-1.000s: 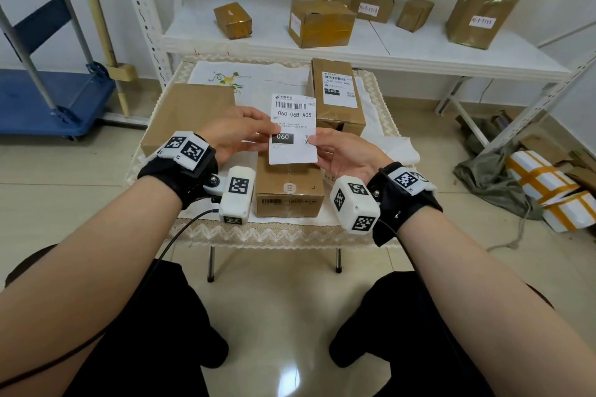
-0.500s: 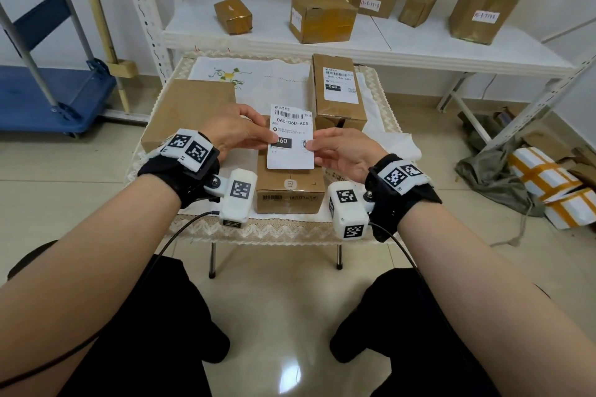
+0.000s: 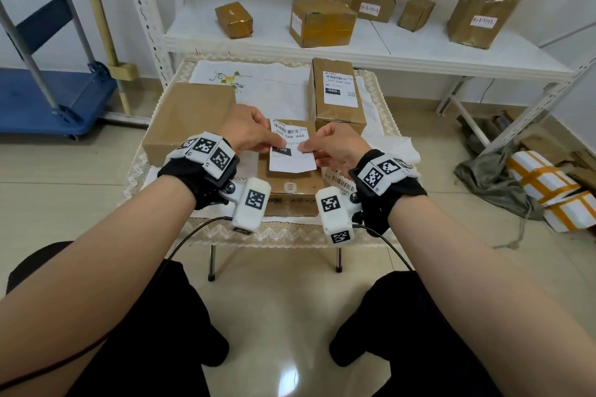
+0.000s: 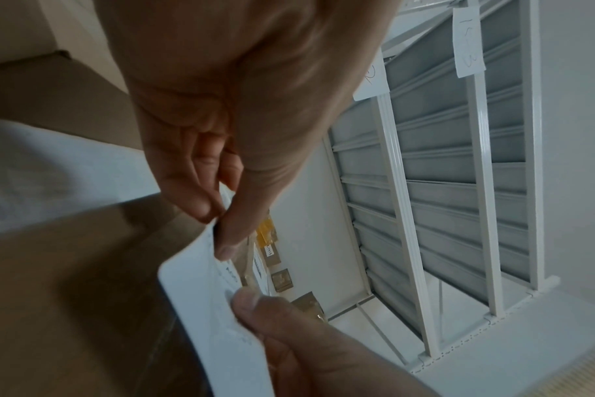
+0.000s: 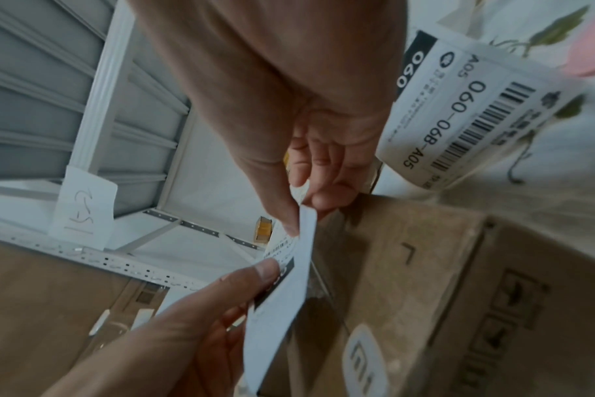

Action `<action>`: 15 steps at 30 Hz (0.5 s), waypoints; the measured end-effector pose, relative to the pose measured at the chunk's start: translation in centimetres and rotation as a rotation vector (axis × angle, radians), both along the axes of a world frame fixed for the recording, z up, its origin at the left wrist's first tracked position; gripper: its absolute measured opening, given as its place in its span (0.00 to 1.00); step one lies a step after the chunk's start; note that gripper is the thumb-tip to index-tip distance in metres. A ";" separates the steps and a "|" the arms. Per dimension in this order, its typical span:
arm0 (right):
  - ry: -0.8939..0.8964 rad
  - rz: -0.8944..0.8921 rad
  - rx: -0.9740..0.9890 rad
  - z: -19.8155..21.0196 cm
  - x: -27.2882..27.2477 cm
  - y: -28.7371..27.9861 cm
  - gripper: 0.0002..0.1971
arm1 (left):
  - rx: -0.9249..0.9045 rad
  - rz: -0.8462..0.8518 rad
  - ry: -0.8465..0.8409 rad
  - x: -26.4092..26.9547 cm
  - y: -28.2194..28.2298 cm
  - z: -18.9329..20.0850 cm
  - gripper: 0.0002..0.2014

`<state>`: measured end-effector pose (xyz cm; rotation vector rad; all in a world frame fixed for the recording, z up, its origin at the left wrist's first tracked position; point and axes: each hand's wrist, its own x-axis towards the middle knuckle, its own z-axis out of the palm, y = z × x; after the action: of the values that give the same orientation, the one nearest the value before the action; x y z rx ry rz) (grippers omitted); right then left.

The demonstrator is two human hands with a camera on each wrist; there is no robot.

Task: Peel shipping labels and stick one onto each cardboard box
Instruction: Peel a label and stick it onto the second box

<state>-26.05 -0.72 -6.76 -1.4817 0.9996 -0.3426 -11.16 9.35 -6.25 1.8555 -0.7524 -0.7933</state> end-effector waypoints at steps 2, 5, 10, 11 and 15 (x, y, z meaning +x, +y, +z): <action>0.016 0.004 -0.027 -0.1 0.3 0.0 0.19 | 0.010 0.001 -0.037 -0.1 -0.2 -0.1 0.22; 0.042 0.009 -0.048 -0.1 0.7 0.1 0.20 | 0.023 -0.002 -0.071 0.0 -0.4 -0.3 0.23; 0.079 0.011 -0.079 -0.2 0.7 0.0 0.20 | 0.048 -0.007 -0.097 0.1 -0.5 -0.7 0.23; 0.082 0.007 -0.082 -0.2 0.8 0.0 0.20 | 0.054 -0.006 -0.102 0.2 -0.6 -0.7 0.23; 0.086 -0.013 -0.114 -0.3 0.9 0.0 0.21 | 0.088 -0.009 -0.127 0.1 -0.7 -0.9 0.23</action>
<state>-25.20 -0.74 -7.10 -1.6051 1.0730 -0.3523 -11.02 8.60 -7.16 1.9976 -0.8170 -0.7301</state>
